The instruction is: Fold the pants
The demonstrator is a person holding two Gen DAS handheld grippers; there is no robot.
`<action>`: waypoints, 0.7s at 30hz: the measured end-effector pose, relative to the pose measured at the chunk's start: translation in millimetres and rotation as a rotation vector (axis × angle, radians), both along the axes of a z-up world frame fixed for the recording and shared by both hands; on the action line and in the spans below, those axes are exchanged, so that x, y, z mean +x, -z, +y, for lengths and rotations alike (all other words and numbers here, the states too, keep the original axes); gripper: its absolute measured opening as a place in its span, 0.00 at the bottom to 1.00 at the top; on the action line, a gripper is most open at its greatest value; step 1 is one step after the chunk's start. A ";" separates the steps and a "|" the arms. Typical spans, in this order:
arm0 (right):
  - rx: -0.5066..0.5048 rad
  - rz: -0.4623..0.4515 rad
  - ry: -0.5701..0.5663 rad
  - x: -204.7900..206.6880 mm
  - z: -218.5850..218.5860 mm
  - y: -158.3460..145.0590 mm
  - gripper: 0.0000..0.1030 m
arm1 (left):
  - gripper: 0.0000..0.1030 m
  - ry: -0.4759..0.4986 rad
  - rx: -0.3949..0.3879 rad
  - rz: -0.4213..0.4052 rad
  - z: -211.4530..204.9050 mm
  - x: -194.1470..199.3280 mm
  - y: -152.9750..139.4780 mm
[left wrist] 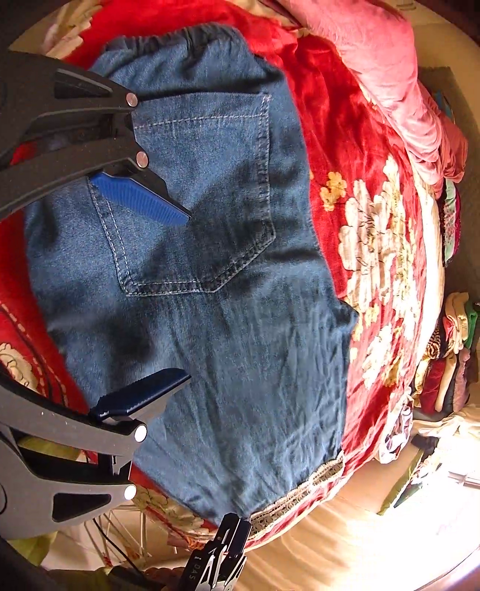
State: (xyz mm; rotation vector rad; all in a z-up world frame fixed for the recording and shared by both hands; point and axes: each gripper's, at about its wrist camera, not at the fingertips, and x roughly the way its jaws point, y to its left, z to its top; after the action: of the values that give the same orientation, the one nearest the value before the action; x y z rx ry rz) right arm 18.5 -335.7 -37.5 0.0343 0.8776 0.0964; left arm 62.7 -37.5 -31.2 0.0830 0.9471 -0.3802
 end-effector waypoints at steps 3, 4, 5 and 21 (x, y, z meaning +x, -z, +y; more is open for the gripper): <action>0.033 -0.042 -0.006 -7.1 -1.3 -14.4 0.51 | 0.72 0.004 -0.008 -0.026 -2.9 -4.7 -12.5; 0.039 -0.051 -0.001 -9.0 -2.1 -17.4 0.56 | 0.73 0.005 -0.011 -0.034 -3.6 -6.5 -16.1; 0.043 -0.067 0.009 -11.4 -3.9 -21.9 0.58 | 0.73 0.008 -0.015 -0.038 -4.4 -8.0 -18.7; 0.062 -0.174 0.049 -28.0 -13.4 -50.2 0.82 | 0.83 0.089 -0.026 -0.096 -40.9 -25.2 -55.3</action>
State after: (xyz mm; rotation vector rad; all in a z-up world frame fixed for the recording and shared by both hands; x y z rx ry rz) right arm -9.5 -349.1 12.8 0.1038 0.6991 0.0791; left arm 37.6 -78.4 24.2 0.1188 0.8453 -0.4673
